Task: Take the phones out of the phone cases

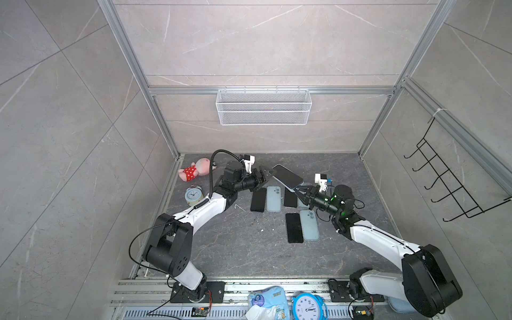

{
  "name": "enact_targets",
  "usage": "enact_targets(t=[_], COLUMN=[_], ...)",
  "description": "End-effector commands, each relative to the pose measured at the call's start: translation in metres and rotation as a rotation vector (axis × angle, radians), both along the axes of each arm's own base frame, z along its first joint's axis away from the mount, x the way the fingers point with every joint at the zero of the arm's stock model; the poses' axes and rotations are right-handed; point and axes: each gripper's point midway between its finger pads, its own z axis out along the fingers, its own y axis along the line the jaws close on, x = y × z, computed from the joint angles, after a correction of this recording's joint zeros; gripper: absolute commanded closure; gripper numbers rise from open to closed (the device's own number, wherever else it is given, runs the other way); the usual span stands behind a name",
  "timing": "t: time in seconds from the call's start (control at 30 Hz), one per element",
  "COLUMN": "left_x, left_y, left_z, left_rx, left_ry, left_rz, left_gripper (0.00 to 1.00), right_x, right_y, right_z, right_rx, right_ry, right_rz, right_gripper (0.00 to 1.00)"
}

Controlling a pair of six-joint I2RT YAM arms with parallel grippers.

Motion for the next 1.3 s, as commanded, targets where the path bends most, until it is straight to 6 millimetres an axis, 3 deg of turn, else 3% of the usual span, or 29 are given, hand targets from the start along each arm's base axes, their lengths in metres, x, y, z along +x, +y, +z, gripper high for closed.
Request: enact_targets(t=[0.0, 0.1, 0.23, 0.43, 0.67, 0.87, 1.27], left_x=[-0.004, -0.017, -0.056, -0.086, -0.105, -0.097, -0.055], left_y=[0.009, 0.002, -0.027, -0.045, -0.06, -0.066, -0.056], left_z=[0.034, 0.05, 0.066, 0.033, 0.005, -0.013, -0.039], left_rx=[0.086, 0.15, 0.35, 0.695, 0.868, 0.955, 1.129], left_ry=[-0.161, -0.258, -0.461, -0.581, -0.688, -0.708, -0.722], left_rz=[0.003, -0.06, -0.242, -0.437, -0.536, -0.524, -0.346], left_gripper=[0.19, 0.19, 0.19, 0.22, 0.22, 0.22, 0.3], right_x=[-0.004, -0.006, -0.008, -0.012, -0.014, -0.018, -0.03], right_y=[-0.004, -0.004, -0.005, 0.0, 0.001, 0.007, 0.018], right_z=[0.007, 0.0, -0.006, -0.01, -0.009, -0.006, -0.005], right_rx=[-0.029, -0.057, -0.087, -0.111, -0.122, -0.127, -0.129], right_ry=[-0.068, -0.057, -0.046, -0.039, -0.039, -0.048, -0.059], right_rz=[-0.018, -0.017, -0.019, -0.006, -0.005, 0.009, 0.04], right_gripper=[1.0, 1.0, 1.0, 1.0, 1.0, 1.0, 1.0])
